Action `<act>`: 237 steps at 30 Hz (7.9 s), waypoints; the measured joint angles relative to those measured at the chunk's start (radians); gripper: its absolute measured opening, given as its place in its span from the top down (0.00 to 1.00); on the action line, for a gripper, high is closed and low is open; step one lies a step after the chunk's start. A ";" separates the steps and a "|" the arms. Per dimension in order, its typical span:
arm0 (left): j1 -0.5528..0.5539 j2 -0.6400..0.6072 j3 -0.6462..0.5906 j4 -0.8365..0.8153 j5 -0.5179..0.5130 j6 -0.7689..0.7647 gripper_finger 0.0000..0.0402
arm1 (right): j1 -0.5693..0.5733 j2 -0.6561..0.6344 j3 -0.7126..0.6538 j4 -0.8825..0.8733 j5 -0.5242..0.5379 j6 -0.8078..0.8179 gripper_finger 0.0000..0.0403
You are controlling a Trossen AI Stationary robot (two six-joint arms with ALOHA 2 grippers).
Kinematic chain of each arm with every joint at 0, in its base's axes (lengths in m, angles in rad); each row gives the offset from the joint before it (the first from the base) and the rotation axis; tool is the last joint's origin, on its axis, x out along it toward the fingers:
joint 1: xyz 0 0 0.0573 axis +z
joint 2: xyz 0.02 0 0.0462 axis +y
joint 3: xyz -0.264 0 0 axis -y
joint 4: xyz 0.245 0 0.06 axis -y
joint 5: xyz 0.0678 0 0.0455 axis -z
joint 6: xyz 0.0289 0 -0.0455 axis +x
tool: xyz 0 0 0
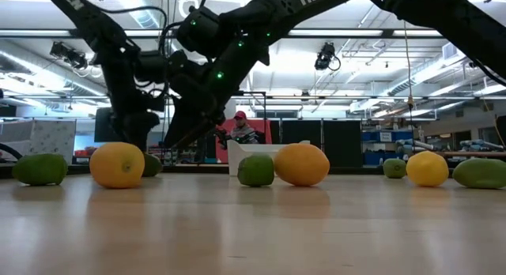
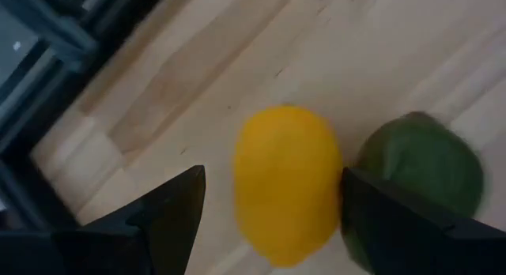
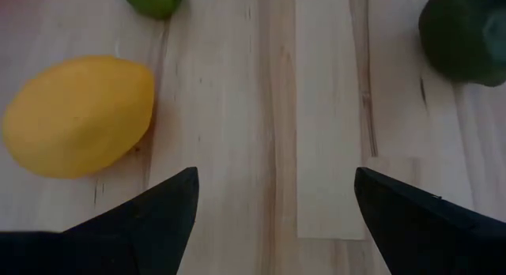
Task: Sort produce into baskets
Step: Put the lemon into the red bin
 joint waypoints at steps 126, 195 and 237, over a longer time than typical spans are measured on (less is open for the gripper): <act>-1.441 -0.033 0.170 -0.733 0.294 -1.298 0.10 | 0.154 0.000 -0.282 0.534 0.185 0.280 0.45; -1.608 -0.104 0.382 -0.615 0.172 -1.140 0.51 | 0.248 -0.076 -0.207 0.561 0.024 0.150 0.19; -1.489 -0.014 0.287 -0.514 -0.329 -1.001 0.11 | 0.227 -0.325 -0.268 -0.644 0.523 0.351 0.26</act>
